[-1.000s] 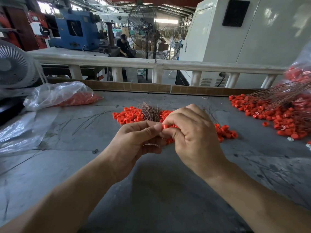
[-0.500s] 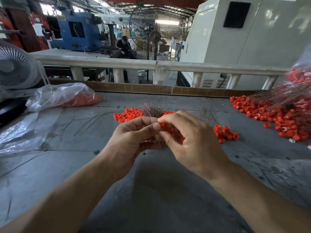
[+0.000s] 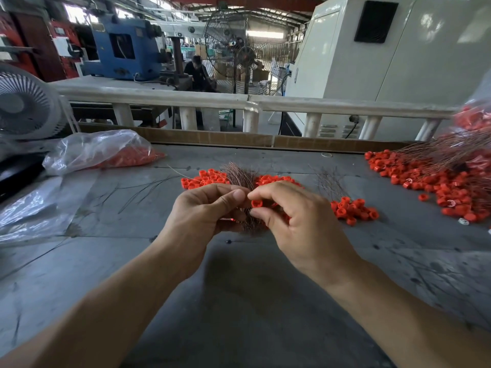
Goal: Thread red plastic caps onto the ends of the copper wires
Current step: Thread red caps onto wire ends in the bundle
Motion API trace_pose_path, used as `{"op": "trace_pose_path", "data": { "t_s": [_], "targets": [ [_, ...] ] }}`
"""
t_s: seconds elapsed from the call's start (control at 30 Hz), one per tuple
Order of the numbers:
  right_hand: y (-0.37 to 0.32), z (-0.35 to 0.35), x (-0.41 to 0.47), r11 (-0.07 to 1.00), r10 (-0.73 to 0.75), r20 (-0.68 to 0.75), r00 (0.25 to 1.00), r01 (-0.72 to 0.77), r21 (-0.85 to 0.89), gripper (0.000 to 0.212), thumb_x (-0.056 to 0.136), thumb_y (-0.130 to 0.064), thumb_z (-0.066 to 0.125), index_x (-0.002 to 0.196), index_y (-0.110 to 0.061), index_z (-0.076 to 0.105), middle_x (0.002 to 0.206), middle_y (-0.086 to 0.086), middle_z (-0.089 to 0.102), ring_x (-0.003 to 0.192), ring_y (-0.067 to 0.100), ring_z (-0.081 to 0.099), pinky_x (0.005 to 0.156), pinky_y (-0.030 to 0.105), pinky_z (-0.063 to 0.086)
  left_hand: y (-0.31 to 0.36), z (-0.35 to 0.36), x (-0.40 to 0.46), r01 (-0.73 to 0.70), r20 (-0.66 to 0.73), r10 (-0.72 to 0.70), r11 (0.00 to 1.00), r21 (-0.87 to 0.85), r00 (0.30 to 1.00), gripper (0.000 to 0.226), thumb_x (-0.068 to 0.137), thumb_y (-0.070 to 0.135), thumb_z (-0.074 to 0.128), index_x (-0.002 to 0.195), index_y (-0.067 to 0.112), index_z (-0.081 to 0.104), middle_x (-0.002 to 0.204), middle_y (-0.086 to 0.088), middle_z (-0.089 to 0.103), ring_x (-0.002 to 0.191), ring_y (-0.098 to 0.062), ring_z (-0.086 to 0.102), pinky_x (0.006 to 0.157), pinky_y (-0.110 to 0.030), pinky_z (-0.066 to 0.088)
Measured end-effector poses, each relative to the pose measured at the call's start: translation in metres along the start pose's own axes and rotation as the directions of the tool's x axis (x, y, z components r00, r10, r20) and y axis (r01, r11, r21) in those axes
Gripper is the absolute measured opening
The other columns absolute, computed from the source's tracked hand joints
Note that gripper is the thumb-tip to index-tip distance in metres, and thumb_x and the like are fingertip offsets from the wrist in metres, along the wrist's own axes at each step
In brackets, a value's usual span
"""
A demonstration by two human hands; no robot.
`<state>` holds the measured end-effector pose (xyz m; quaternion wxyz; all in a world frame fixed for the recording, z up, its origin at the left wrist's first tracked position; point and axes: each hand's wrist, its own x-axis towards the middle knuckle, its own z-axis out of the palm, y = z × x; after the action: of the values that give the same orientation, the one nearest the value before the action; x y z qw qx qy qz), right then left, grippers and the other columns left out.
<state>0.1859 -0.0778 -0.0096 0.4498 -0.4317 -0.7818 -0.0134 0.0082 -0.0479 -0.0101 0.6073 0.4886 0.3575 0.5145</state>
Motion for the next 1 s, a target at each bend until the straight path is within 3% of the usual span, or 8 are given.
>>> {"op": "trace_pose_path", "data": {
  "t_s": [0.23, 0.4, 0.57, 0.73, 0.87, 1.0],
  "targets": [
    [0.006, 0.001, -0.002, 0.991, 0.108, 0.074, 0.991, -0.113, 0.075, 0.016, 0.088, -0.013, 0.077, 0.102, -0.019, 0.072, 0.094, -0.012, 0.064, 0.091, 0.002, 0.06, 0.081, 0.008, 0.04, -0.001, -0.005, 0.004, -0.021, -0.096, 0.021, 1.0, -0.002, 0.995, 0.023, 0.073, 0.021, 0.073, 0.089, 0.004, 0.075, 0.083, -0.014, 0.075, 0.067, -0.018, 0.069, 0.057, -0.025, 0.057],
    [0.007, -0.002, -0.002, 0.99, 0.103, 0.138, 0.985, -0.115, 0.08, 0.013, 0.09, -0.016, 0.076, 0.101, -0.022, 0.073, 0.095, -0.013, 0.065, 0.092, 0.006, 0.062, 0.08, 0.011, 0.043, -0.002, -0.008, 0.006, -0.023, -0.128, 0.026, 1.0, 0.021, 0.992, 0.016, 0.072, 0.022, 0.074, 0.081, 0.009, 0.077, 0.083, -0.014, 0.076, 0.066, -0.018, 0.069, 0.057, -0.025, 0.057],
    [0.017, -0.008, 0.0, 0.98, 0.176, -0.018, 0.984, -0.177, -0.092, 0.013, 0.087, -0.019, 0.079, 0.098, -0.021, 0.072, 0.092, -0.014, 0.062, 0.083, 0.004, 0.058, 0.078, 0.025, 0.05, 0.0, -0.009, 0.007, 0.011, -0.132, -0.006, 0.999, 0.034, 0.991, 0.023, 0.086, 0.021, 0.071, 0.098, 0.003, 0.076, 0.092, -0.013, 0.077, 0.07, -0.02, 0.067, 0.06, -0.026, 0.058],
    [0.058, -0.037, 0.005, 0.802, 0.416, -0.211, 0.885, -0.466, -0.373, 0.011, 0.087, -0.027, 0.078, 0.095, -0.024, 0.071, 0.094, -0.004, 0.07, 0.092, 0.025, 0.066, 0.078, 0.039, 0.053, -0.001, -0.009, 0.006, -0.029, -0.168, 0.054, 0.989, 0.143, 0.984, 0.013, 0.097, 0.007, 0.063, 0.1, 0.003, 0.075, 0.086, -0.014, 0.075, 0.064, -0.019, 0.065, 0.055, -0.025, 0.056],
    [0.088, -0.062, 0.003, 0.6, 0.603, -0.269, 0.751, -0.649, -0.467, 0.009, 0.088, -0.031, 0.076, 0.088, -0.025, 0.069, 0.091, -0.001, 0.074, 0.089, 0.028, 0.066, 0.077, 0.037, 0.053, -0.005, -0.01, 0.008, -0.084, -0.159, 0.147, 0.934, 0.347, 0.976, 0.017, 0.097, 0.003, 0.061, 0.093, 0.011, 0.076, 0.081, -0.008, 0.076, 0.064, -0.019, 0.065, 0.057, -0.029, 0.054],
    [0.099, -0.07, 0.002, 0.476, 0.703, -0.245, 0.667, -0.698, -0.535, 0.016, 0.087, -0.036, 0.075, 0.076, -0.027, 0.069, 0.088, 0.0, 0.073, 0.089, 0.03, 0.066, 0.069, 0.032, 0.043, -0.009, -0.012, 0.009, -0.11, -0.138, 0.181, 0.905, 0.411, 0.974, 0.019, 0.097, 0.005, 0.062, 0.091, 0.016, 0.076, 0.079, -0.005, 0.076, 0.064, -0.016, 0.065, 0.057, -0.029, 0.052]
  ]
}}
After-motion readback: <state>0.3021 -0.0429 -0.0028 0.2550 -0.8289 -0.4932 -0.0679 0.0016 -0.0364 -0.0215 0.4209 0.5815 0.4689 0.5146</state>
